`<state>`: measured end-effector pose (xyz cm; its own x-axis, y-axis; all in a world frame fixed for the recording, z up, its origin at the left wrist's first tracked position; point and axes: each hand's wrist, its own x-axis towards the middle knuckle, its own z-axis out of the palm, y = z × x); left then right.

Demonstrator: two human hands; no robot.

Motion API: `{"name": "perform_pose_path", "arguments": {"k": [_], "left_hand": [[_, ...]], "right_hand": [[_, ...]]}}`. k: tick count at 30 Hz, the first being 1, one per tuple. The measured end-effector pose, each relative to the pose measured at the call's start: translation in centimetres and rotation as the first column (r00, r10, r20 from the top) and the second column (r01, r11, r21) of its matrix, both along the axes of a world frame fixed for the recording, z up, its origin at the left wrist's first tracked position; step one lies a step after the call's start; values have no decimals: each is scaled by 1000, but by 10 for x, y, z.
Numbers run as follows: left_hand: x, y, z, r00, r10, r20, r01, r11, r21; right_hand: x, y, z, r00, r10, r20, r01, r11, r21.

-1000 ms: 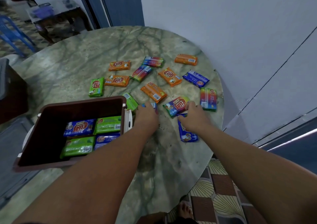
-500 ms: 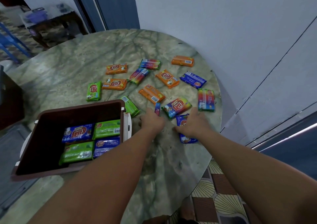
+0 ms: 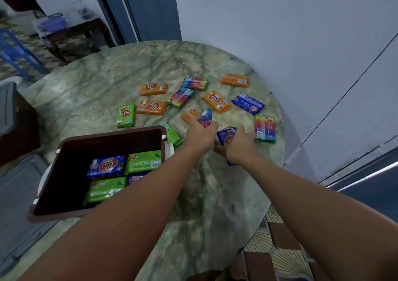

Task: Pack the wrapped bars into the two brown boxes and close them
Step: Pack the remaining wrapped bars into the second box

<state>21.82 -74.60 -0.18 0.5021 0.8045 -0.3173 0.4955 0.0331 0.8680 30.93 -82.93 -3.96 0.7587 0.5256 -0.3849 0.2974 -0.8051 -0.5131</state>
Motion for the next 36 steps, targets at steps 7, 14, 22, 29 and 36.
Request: {"name": "perform_pose_path", "arguments": {"k": [7,14,22,29,36], "left_hand": [[-21,21,39,992,25,122,-36,996,86],[-68,45,69,978,79,195,-115,977,178],[-146,78,72,965,210,157,-242,945,222],[-213,95,48,966,239,99,-253,953,166],[-261,105,11,991,131,-34,-123,975,185]], "right_hand": [[-20,28,34,997,63,41,-69,979,193],[-59,65,63,983,173,66,-184,947,263],[-121,101,80,943,314,109,-332,902,275],[-169,117,71,864,463,196,-498,842,209],[-197,119,52,700,666,259,-693,721,20]]}}
